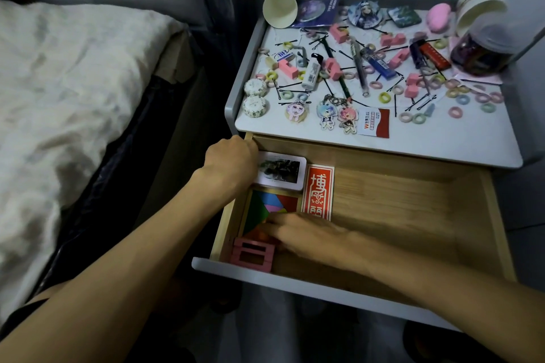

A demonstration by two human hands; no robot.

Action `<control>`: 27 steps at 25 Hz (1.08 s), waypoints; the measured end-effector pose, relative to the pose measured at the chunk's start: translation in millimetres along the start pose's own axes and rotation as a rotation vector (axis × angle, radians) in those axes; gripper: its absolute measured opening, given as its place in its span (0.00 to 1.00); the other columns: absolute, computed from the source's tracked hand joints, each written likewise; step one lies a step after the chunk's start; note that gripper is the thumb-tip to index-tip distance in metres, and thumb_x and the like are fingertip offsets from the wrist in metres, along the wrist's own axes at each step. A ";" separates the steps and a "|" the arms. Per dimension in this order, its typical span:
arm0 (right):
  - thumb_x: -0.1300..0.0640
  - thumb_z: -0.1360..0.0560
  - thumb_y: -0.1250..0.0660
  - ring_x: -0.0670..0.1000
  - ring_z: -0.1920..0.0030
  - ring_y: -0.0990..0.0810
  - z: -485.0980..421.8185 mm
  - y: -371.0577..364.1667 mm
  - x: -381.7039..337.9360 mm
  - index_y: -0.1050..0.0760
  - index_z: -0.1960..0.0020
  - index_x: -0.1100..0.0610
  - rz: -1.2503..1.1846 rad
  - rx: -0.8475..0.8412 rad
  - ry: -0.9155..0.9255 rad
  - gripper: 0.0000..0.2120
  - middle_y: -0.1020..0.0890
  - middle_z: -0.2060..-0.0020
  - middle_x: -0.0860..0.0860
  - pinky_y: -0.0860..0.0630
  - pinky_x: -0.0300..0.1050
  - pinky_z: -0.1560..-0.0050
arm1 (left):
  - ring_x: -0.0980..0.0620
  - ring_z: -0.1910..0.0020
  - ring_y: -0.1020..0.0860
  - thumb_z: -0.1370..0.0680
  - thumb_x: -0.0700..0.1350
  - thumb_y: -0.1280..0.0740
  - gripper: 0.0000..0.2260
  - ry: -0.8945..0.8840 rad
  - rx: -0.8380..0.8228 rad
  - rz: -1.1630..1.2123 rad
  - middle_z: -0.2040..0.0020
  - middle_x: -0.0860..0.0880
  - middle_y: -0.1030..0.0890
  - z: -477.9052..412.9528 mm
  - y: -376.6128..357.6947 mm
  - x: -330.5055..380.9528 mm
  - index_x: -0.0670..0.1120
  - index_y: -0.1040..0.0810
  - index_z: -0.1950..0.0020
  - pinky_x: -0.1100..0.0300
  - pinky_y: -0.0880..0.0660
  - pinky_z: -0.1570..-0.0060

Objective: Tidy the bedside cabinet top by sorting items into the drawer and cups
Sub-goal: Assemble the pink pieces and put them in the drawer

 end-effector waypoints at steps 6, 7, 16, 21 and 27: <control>0.64 0.25 0.31 0.52 0.50 0.19 42.7 101.7 46.6 0.21 0.40 0.59 -0.055 0.449 -0.249 0.13 0.19 0.49 0.53 0.24 0.44 0.46 | 0.40 0.52 0.21 0.21 0.48 0.37 0.09 -0.021 0.322 0.232 0.48 0.42 0.20 6.0 54.5 -0.5 0.45 0.22 0.45 0.53 0.27 0.60; 0.63 0.24 0.32 0.47 0.50 0.21 56.1 127.3 55.2 0.20 0.40 0.58 -0.084 0.531 -0.309 0.12 0.19 0.48 0.51 0.25 0.40 0.46 | 0.41 0.53 0.20 0.22 0.49 0.35 0.09 -0.050 0.383 0.368 0.50 0.44 0.19 5.8 67.3 0.5 0.47 0.20 0.47 0.52 0.24 0.57; 0.53 0.23 0.33 0.54 0.43 0.24 45.5 252.2 156.3 0.30 0.31 0.58 0.052 0.700 -0.697 0.21 0.29 0.35 0.56 0.31 0.42 0.52 | 0.40 0.43 0.24 0.24 0.38 0.33 0.16 -0.203 0.507 0.468 0.40 0.41 0.23 -85.9 125.2 27.3 0.43 0.23 0.37 0.47 0.25 0.46; 0.57 0.24 0.32 0.58 0.48 0.22 23.0 259.5 183.1 0.26 0.39 0.60 0.168 0.654 -0.748 0.15 0.26 0.39 0.57 0.23 0.50 0.55 | 0.39 0.48 0.23 0.24 0.39 0.33 0.09 -0.280 0.503 0.334 0.46 0.41 0.20 -132.1 117.9 37.4 0.42 0.19 0.45 0.46 0.23 0.51; 0.61 0.25 0.30 0.50 0.64 0.22 47.9 275.6 180.0 0.24 0.43 0.59 -0.118 0.844 -0.716 0.11 0.20 0.57 0.50 0.24 0.41 0.67 | 0.41 0.56 0.24 0.24 0.40 0.33 0.02 -0.280 0.645 0.274 0.57 0.44 0.19 -119.9 139.3 36.6 0.43 0.21 0.54 0.55 0.35 0.63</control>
Point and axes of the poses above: each hand's wrist, its own z-axis away from the middle knuckle, its own y-axis out of the back of the hand, x = y × z, the point moved 10 cm from there along -z, towards the middle knuckle
